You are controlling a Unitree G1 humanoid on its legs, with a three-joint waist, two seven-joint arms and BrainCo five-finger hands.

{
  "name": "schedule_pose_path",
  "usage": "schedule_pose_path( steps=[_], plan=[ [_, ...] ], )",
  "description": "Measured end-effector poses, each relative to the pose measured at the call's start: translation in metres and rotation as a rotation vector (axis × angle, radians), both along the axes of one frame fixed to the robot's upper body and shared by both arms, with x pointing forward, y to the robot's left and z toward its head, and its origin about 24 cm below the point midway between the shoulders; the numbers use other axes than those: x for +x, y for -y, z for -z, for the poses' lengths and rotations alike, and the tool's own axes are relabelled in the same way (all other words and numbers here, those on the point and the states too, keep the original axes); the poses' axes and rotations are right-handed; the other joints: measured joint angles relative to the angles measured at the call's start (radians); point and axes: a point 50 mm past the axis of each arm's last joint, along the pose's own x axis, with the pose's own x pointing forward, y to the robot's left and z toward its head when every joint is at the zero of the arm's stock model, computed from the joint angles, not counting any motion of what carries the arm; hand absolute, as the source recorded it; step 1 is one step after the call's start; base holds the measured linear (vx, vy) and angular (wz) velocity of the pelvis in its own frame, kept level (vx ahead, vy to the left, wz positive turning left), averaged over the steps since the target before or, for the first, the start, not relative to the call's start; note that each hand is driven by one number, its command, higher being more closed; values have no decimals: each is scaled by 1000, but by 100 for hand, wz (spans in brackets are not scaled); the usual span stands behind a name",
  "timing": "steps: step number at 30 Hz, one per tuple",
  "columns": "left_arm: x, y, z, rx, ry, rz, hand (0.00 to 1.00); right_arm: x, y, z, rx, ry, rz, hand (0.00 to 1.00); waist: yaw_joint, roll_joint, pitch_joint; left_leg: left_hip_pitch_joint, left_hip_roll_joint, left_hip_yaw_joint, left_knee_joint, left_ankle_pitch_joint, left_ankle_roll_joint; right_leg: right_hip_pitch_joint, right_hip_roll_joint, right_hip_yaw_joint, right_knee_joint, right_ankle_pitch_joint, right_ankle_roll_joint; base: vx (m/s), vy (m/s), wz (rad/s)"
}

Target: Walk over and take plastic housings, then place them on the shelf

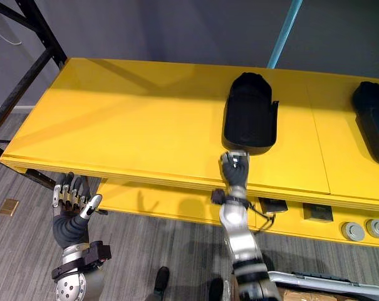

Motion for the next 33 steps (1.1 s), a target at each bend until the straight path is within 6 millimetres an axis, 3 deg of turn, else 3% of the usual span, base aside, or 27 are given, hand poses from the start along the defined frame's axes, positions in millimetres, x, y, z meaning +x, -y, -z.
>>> schedule_pose_path(
  steps=[1,3,7,9,10,11,12,13,14,16,18,19,20,21,22,23,24,25,27,29,30,31,33],
  plan=[
    [1,0,-1,14,6,-2,0,-7,1,1,5,5,-3,0,-10,-3,1,5,0,6,0,-1,-1,1,0,5,1,0,0,0,-21,-10],
    [4,2,-3,48,10,15,0,-26,2,2,6,20,-18,0,-36,-15,4,32,7,43,-1,-13,0,9,4,37,10,-4,-2,-17,-20,-46],
    [9,11,11,87,-58,60,0,-61,0,17,18,-18,-69,0,-58,-81,-40,156,41,230,7,-92,-14,38,43,227,15,-11,8,8,-16,-142],
    [12,18,19,102,-97,96,0,-76,-5,32,66,-79,-147,0,-97,-120,-77,167,57,299,116,-182,-34,31,80,358,32,-10,8,27,-4,-146],
    [13,19,20,103,-105,106,0,-79,-6,36,79,-100,-163,0,-99,-124,-81,160,58,285,173,-224,-37,28,91,391,41,-10,8,-6,38,-168],
    [12,21,22,100,-114,116,0,-85,-7,44,82,-140,-191,0,-94,-117,-91,142,54,188,308,-315,-24,25,129,466,56,-9,5,-11,60,-163],
    [12,23,23,93,-116,120,0,-89,-6,48,78,-165,-197,0,-91,-104,-100,133,56,126,364,-359,-25,23,154,503,59,-7,5,8,107,-199],
    [12,28,22,82,-110,139,0,-97,-3,57,74,-215,-208,0,-102,-79,-117,120,65,67,434,-424,-35,18,189,551,57,-3,10,27,152,-160],
    [16,34,20,95,-95,172,0,-110,3,69,87,-281,-191,0,-123,-69,-132,121,69,88,457,-456,-21,9,205,593,58,8,15,31,200,-133],
    [23,45,16,119,-74,215,0,-128,11,82,101,-361,-154,0,-141,-76,-132,118,69,169,473,-466,-6,-19,212,667,63,56,29,-16,182,-133],
    [28,51,13,133,-57,236,0,-132,14,85,97,-381,-148,0,-146,-78,-130,83,71,267,501,-475,6,-62,215,758,31,125,76,-116,153,-174],
    [31,53,9,154,-39,240,0,-129,15,83,102,-366,-138,0,-146,-81,-122,75,66,340,515,-480,26,-81,216,754,-35,230,95,-186,53,-198],
    [36,49,5,165,-19,225,0,-119,14,79,116,-331,-134,0,-135,-76,-104,63,91,407,498,-462,55,-103,225,672,-92,349,48,-208,6,-179],
    [40,48,4,168,-18,217,0,-114,14,77,117,-312,-128,0,-145,-72,-93,62,91,429,483,-456,64,-117,217,533,-76,338,36,-186,-54,-139],
    [44,46,5,167,-25,209,0,-109,17,81,117,-321,-109,0,-133,-64,-92,71,99,484,451,-437,71,-140,196,346,-2,226,-27,-179,-9,-131],
    [44,42,7,153,-33,193,0,-100,18,85,106,-332,-99,0,-107,-40,-84,89,128,562,406,-408,70,-155,180,235,106,92,-56,-167,52,-171],
    [44,37,7,129,-33,181,0,-89,20,84,78,-328,-87,0,-91,-9,-67,102,159,609,387,-385,66,-145,139,182,193,7,-13,-164,76,-162],
    [45,35,7,122,-33,177,0,-85,20,85,75,-331,-83,0,-84,2,-62,105,171,628,380,-379,61,-133,107,159,223,-19,3,-134,18,-127],
    [45,34,7,117,-27,182,0,-74,18,85,50,-339,-86,0,-65,4,-61,109,195,699,367,-369,48,-80,-30,92,234,-41,22,-117,-84,-111],
    [45,36,6,137,-24,201,0,-70,17,82,48,-326,-85,0,-60,-13,-67,114,195,743,346,-353,19,-38,-84,77,156,-33,22,-67,-249,-83],
    [45,36,6,154,-20,212,0,-70,15,83,56,-327,-88,0,-60,-42,-70,125,186,765,340,-340,-4,-3,-101,57,100,-42,63,-13,-403,-62],
    [45,37,7,145,-26,214,0,-70,15,84,55,-333,-88,0,-62,-29,-67,126,198,764,339,-333,-15,5,-86,58,87,-34,76,20,-357,-43],
    [45,45,7,113,-29,234,0,-74,17,91,40,-371,-90,0,-76,8,-71,128,248,702,321,-300,-48,10,-23,51,80,-37,51,42,-298,-17]
  ],
)
